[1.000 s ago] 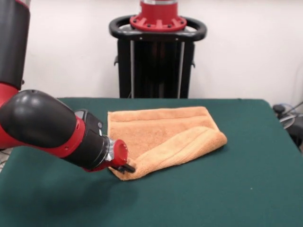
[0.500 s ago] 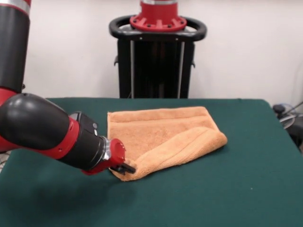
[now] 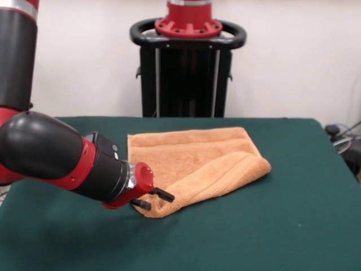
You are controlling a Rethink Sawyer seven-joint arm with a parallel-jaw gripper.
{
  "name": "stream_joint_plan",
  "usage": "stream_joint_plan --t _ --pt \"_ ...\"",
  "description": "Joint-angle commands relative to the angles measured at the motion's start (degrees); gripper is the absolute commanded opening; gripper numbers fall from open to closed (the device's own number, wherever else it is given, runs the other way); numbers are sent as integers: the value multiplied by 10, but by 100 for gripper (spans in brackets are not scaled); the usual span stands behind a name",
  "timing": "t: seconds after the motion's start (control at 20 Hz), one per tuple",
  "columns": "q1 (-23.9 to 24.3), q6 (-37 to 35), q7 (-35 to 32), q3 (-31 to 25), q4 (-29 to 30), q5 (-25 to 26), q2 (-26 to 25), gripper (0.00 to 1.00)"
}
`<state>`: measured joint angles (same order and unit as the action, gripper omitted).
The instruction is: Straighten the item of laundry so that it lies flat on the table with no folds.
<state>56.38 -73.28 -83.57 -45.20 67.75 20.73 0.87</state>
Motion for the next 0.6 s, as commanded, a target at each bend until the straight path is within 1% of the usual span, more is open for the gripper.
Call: stream_joint_plan --t 0.05,0.2,0.3,0.45,0.6 --pt "-24 105 133 -10 -51 33 -46 100" --pt "-25 100 130 -8 -51 35 -44 100" --pt "-24 113 116 -7 -45 36 -38 100" --pt "-31 104 76 15 -28 49 -1 100" --pt "-33 106 51 25 -11 56 28 100"
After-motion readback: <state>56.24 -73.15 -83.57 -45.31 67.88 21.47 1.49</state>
